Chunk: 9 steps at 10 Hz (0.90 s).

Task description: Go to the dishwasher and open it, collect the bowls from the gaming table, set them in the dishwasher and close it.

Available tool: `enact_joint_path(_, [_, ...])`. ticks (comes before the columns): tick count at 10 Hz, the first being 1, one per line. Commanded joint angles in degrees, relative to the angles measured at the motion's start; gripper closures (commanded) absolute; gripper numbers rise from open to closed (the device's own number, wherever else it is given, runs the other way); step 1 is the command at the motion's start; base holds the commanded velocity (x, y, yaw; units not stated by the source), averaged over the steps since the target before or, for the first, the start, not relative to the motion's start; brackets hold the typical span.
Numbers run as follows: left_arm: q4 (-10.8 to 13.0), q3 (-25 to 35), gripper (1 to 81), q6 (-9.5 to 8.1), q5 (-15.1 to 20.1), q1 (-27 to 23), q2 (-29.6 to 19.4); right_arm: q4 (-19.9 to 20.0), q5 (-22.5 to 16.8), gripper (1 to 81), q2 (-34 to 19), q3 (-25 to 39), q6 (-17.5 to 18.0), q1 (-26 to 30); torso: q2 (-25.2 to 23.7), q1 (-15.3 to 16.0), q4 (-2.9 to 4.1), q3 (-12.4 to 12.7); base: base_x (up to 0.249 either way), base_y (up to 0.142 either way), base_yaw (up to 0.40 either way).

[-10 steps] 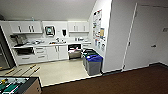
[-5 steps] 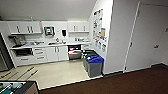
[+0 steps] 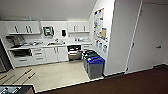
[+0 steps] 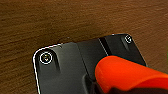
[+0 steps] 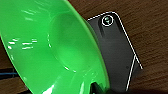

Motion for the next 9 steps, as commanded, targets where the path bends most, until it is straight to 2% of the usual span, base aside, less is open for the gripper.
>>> enact_joint_path(1, [0.31, 0.2, 81.1, -0.08, 1.71, -3.22, -0.7, -1.15, -2.85, 81.1, -0.05, 0.25, -0.45, 2.7, 0.0, 0.0, 0.0, 0.0, 0.153, 0.0, 0.0])
enact_joint_path(9, [0.4, 0.2, 81.1, 0.01, 1.71, -3.22, -0.78, -1.15, -2.85, 81.1, 0.04, 0.25, -0.45, 2.7, 0.0, 0.0, 0.0, 0.0, 0.157, 0.0, 0.0])
